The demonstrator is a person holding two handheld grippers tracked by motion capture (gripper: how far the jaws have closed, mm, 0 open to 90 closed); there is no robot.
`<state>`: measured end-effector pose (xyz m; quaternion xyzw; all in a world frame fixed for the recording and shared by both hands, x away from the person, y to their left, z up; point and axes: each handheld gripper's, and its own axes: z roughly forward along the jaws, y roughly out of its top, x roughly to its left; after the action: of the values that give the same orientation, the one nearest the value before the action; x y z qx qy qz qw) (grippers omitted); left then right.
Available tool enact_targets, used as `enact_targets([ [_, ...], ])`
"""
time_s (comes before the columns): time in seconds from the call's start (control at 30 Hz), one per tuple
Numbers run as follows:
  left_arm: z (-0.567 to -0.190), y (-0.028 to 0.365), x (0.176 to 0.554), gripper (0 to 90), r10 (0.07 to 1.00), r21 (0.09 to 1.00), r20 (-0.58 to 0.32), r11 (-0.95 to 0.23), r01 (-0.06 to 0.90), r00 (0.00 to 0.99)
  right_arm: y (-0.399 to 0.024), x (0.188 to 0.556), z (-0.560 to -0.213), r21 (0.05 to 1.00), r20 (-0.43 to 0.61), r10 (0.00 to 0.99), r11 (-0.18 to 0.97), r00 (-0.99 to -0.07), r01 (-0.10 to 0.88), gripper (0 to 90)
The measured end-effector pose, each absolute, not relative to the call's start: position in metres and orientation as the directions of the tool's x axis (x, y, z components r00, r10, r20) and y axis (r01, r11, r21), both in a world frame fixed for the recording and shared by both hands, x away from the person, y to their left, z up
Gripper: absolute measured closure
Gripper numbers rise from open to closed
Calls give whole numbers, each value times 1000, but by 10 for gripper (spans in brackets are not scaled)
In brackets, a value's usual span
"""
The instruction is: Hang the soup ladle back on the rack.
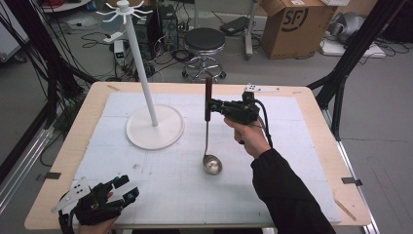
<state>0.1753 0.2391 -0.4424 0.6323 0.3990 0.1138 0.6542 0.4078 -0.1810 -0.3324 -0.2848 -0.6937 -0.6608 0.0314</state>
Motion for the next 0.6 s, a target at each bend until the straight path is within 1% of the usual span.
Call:
enact_targets([
  [0.37,-442,240,175,321,654,919,-378,178,352,655,-169,410,-294,903,422,312,-60,-851,426,737],
  [0.6,-442,241,175,321,653,918,-381,185,350,654,-162,412,-281,905,419,301,-69,-856,419,737],
])
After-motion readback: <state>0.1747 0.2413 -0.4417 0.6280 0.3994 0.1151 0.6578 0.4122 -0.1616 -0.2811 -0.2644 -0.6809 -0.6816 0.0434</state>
